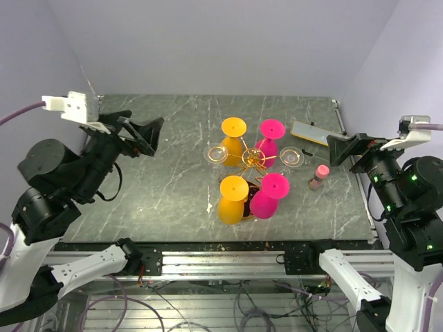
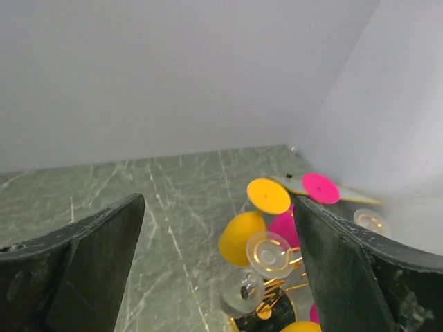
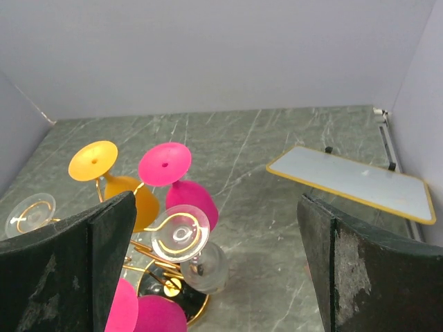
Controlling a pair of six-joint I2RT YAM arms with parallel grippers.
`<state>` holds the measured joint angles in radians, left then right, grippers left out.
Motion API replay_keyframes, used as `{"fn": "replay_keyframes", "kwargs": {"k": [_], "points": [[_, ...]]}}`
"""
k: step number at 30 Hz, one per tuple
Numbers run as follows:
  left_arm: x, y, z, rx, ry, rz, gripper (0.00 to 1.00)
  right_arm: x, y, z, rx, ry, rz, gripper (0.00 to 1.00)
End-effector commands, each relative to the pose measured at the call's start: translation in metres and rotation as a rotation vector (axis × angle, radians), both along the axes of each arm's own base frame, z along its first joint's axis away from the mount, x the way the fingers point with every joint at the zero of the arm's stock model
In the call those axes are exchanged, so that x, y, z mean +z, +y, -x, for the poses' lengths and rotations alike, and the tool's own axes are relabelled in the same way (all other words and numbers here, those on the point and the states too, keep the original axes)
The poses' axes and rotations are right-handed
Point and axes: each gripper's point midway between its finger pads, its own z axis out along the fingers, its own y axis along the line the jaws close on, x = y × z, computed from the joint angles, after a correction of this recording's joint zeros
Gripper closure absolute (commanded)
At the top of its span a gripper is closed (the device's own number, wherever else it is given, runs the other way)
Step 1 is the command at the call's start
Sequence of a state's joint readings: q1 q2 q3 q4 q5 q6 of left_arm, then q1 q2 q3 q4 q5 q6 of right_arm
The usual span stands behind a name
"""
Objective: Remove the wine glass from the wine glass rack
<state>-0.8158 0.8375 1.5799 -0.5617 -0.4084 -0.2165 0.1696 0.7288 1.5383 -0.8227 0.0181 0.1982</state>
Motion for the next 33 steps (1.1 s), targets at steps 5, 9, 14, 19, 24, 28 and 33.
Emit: {"fn": "replay_keyframes", "kwargs": {"k": [5,9,14,19,24,28,33], "points": [[-0.053,-0.005,-0.026,0.079,0.05,-0.044,0.01,-0.031,-0.012,0.001,-0.094,0.112,-0.072,0.01],[-0.082,-0.006,-0.034,0.107,0.064,-0.063,0.01,-0.045,-0.016,0.003,-0.129,0.155,-0.099,0.0],[-0.112,0.002,-0.039,0.149,0.075,-0.069,0.01,-0.068,-0.011,0.007,-0.123,0.228,-0.163,0.0],[-0.131,0.012,-0.039,0.196,0.116,-0.033,0.01,-0.087,0.004,0.011,-0.068,0.268,-0.238,0.0],[-0.133,0.016,-0.036,0.214,0.18,0.032,0.01,-0.109,0.022,0.017,0.021,0.321,-0.283,0.0],[-0.13,0.004,-0.035,0.158,0.206,0.012,0.01,-0.122,0.049,0.025,0.166,0.356,-0.351,0.0],[-0.143,-0.009,-0.037,0.114,0.275,0.004,0.02,-0.132,0.084,0.032,0.374,0.387,-0.432,0.0]]}}
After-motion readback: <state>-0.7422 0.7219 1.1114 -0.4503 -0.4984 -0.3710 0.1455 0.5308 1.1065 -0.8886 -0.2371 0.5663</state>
